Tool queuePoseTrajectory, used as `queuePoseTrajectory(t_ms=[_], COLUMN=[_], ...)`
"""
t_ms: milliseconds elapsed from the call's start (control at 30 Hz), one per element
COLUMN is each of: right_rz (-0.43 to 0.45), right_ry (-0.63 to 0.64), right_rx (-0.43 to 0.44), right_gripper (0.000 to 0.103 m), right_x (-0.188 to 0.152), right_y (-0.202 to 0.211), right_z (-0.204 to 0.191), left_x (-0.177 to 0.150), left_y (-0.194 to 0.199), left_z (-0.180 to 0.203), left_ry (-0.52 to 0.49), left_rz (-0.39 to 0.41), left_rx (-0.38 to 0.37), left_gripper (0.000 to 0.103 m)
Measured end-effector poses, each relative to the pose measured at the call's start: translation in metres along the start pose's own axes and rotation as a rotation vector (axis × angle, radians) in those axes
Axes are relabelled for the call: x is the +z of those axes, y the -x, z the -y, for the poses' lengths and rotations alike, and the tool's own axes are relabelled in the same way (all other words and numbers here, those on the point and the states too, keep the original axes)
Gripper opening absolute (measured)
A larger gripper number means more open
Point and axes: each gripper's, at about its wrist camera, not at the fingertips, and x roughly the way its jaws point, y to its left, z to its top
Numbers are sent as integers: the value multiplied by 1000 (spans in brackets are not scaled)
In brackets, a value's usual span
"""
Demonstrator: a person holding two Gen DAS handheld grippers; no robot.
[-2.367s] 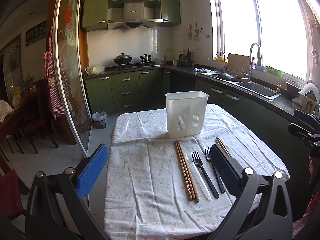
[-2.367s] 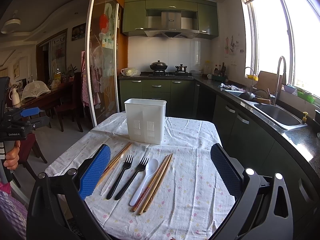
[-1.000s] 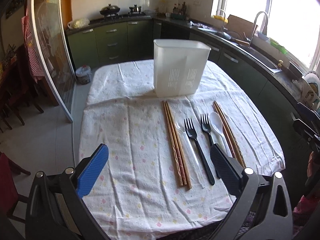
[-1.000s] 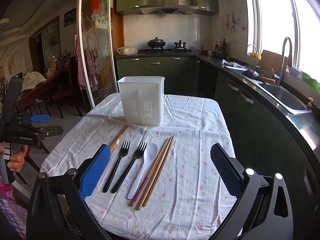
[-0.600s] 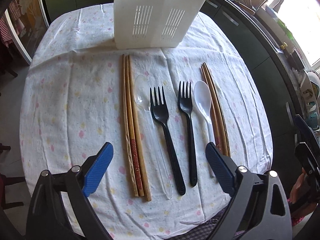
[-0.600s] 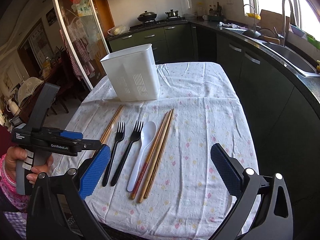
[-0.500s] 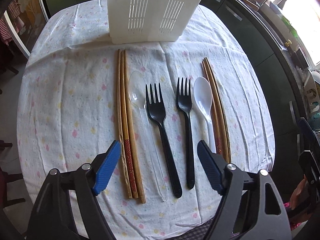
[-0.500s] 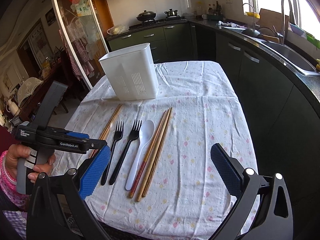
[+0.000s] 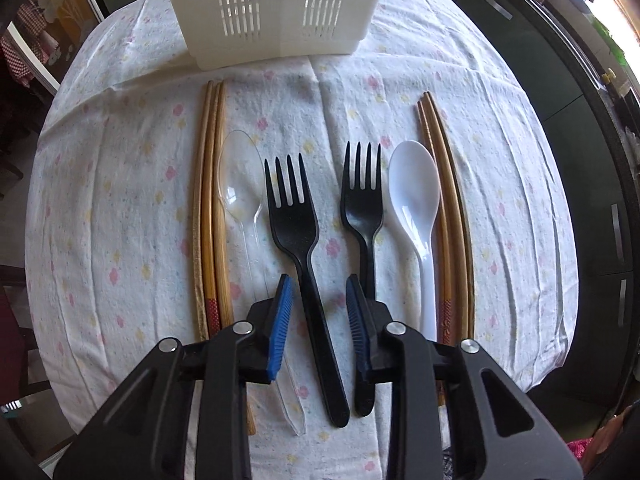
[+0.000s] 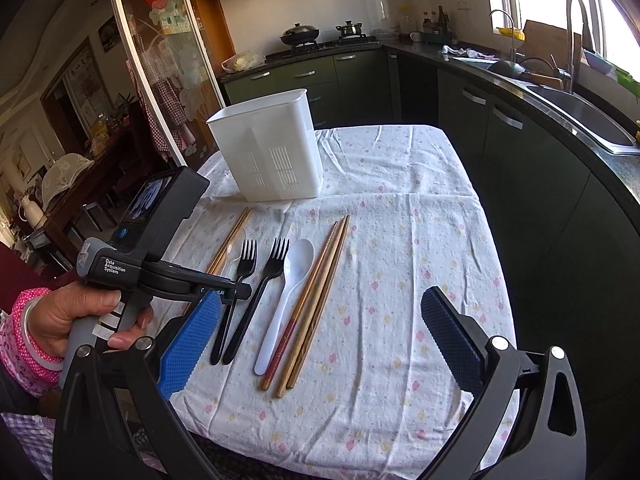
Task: Organize utensils
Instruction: 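Grasp a black fork with the left tool while the right tool grasps the other black fork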
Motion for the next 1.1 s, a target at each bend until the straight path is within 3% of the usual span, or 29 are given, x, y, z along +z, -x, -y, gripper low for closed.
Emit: queuePoseTrajectory(t_ms=[167, 267, 333, 533, 700, 867, 1033, 1100], right_rz=[3, 0, -3, -22, -104, -252, -346, -377], right_ry=[-8, -8, -5, -1, -12, -25, -26, -23], right_rx=[4, 7, 8, 7, 51, 127, 109, 86], right_gripper=[99, 99, 99, 99, 99, 98, 62, 54], right_x=[0, -1, -2, 1, 8, 19, 24, 22], right_y=[1, 0, 0, -7, -37, -85, -126, -141], right_z=[5, 6, 5, 2, -13, -37, -56, -62], left_x=[4, 10, 13, 15, 7, 3, -8, -11], left_y=[-3, -6, -7, -4, 31, 65, 80, 78], left_z=[1, 7, 10, 7, -9, -27, -44, -50], left_ry=[17, 26, 27, 37, 37, 36, 40, 43], left_rz=[6, 15, 24, 41, 129, 226, 253, 257], left_rx=[37, 67, 86, 49, 29, 45, 30, 25], left_gripper=[27, 21, 10, 9, 9, 9, 9, 9])
